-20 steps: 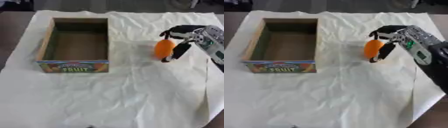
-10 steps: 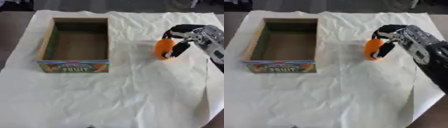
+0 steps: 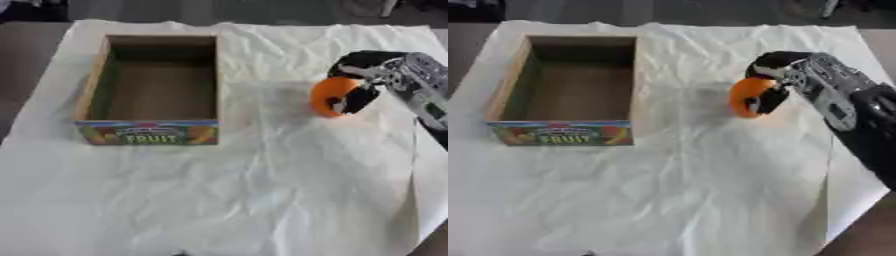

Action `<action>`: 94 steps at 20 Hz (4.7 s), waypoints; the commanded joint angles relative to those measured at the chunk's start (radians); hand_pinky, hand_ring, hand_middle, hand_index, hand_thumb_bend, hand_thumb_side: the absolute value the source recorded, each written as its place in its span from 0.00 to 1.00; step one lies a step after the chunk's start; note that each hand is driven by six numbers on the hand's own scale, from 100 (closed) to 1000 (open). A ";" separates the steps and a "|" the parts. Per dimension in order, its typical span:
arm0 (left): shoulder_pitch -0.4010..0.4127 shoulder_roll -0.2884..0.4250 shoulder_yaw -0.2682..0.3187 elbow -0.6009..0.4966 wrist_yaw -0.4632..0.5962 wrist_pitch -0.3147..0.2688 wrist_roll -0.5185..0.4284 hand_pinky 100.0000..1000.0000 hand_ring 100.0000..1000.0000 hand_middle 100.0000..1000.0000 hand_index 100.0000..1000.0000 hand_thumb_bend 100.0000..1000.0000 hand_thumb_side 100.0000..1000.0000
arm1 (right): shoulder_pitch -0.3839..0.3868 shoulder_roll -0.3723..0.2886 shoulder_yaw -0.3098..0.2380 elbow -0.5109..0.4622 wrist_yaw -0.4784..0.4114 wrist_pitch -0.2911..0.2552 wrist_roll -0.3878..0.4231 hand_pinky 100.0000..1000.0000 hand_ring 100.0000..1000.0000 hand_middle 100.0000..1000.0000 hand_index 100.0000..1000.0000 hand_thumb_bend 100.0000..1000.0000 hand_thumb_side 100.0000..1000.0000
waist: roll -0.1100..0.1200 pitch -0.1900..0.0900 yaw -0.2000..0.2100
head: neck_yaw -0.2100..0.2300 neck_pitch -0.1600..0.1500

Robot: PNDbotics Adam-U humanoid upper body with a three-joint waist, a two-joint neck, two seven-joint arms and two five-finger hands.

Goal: Pick up objects on the table and place them in the box.

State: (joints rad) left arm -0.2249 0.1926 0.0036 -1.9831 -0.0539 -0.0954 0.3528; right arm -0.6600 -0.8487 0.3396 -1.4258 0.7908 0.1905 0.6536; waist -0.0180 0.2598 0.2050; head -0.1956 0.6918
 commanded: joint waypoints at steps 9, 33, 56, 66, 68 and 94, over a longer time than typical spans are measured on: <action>-0.007 0.008 -0.001 -0.017 0.003 0.001 -0.003 0.24 0.66 0.83 0.68 0.00 0.72 | -0.019 -0.024 -0.044 -0.124 -0.077 0.099 -0.079 0.79 0.77 0.55 0.65 0.00 0.00 | -0.001 -0.016 -0.001 | 0.005 -0.011; -0.018 0.013 -0.009 -0.017 0.008 -0.005 -0.012 0.24 0.66 0.83 0.67 0.00 0.72 | -0.386 0.192 -0.035 -0.181 0.022 0.120 -0.130 0.80 0.74 0.53 0.65 0.00 0.00 | 0.001 -0.012 0.016 | -0.026 -0.022; -0.051 -0.011 -0.032 -0.017 0.032 -0.005 -0.039 0.24 0.67 0.83 0.67 0.00 0.73 | -0.498 0.620 0.003 0.278 0.289 0.150 -0.389 0.78 0.70 0.53 0.65 0.00 0.00 | 0.000 0.021 0.093 | -0.102 -0.040; -0.057 -0.018 -0.037 -0.017 0.035 -0.004 -0.045 0.24 0.67 0.83 0.67 0.00 0.73 | -0.456 0.704 -0.001 0.435 0.306 0.231 -0.525 0.77 0.71 0.53 0.66 0.00 0.00 | -0.005 0.027 0.100 | -0.104 -0.044; -0.057 -0.017 -0.036 -0.017 0.035 -0.003 -0.046 0.24 0.67 0.83 0.67 0.00 0.73 | -0.454 0.709 0.000 0.447 0.305 0.221 -0.527 0.78 0.72 0.54 0.67 0.00 0.02 | -0.005 0.028 0.100 | -0.105 -0.044; -0.046 -0.010 -0.028 -0.017 0.026 0.001 -0.038 0.24 0.67 0.83 0.67 0.00 0.73 | -0.481 0.579 -0.024 0.220 0.132 0.144 -0.245 0.89 0.85 0.80 0.93 0.70 0.67 | -0.009 0.023 0.078 | -0.078 -0.030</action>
State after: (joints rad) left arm -0.2648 0.1668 -0.0320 -1.9831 -0.0205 -0.0947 0.3110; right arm -1.1159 -0.2366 0.3279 -1.1517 0.9507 0.3255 0.4104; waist -0.0329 0.3047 0.2821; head -0.2778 0.6583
